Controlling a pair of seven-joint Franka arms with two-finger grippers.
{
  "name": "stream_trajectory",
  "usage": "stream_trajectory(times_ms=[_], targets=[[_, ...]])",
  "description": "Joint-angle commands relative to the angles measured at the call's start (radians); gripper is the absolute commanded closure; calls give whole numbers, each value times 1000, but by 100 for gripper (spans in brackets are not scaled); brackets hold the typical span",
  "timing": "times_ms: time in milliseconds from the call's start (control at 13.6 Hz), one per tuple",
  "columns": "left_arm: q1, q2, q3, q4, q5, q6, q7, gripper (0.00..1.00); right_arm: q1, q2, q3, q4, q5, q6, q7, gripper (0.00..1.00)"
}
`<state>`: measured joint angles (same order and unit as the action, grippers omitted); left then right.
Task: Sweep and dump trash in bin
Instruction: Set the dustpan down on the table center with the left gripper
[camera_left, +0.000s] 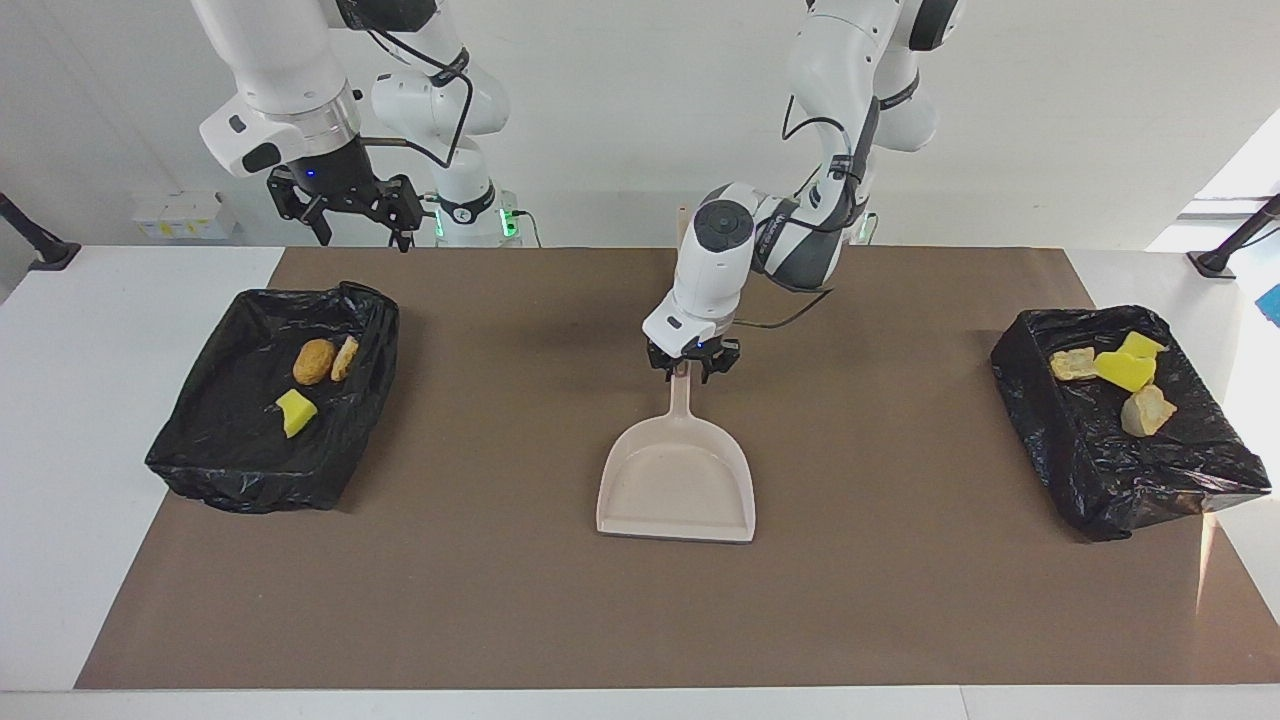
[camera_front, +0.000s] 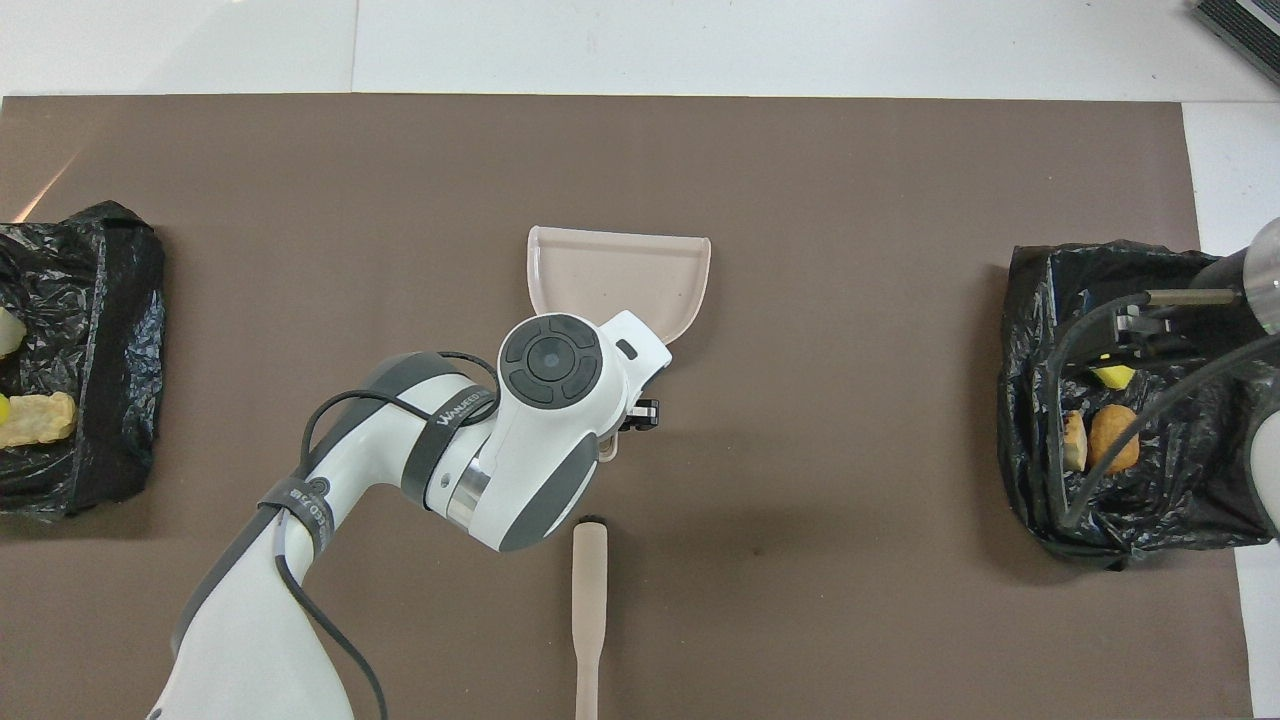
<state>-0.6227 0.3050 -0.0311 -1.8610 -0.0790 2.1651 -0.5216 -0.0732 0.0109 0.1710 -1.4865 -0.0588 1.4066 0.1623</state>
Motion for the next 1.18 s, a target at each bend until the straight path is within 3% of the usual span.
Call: stream_trajectory(times_ms=[0,442,737,1106], targets=[[70,-76,5,6,-7,-80,0,0,-14,14,5,18,26,2,-26,0],[244,-113,5,132,71,-201,35,0,-16,15,4,22,30,0,-26,0],[380,-150,7,174,70,-260,184,0,-16,14,4,20,33,2,-27,0],[515,-257,7,174,70,-379,477,0,-16,11,4,18,34,2,-29,0]])
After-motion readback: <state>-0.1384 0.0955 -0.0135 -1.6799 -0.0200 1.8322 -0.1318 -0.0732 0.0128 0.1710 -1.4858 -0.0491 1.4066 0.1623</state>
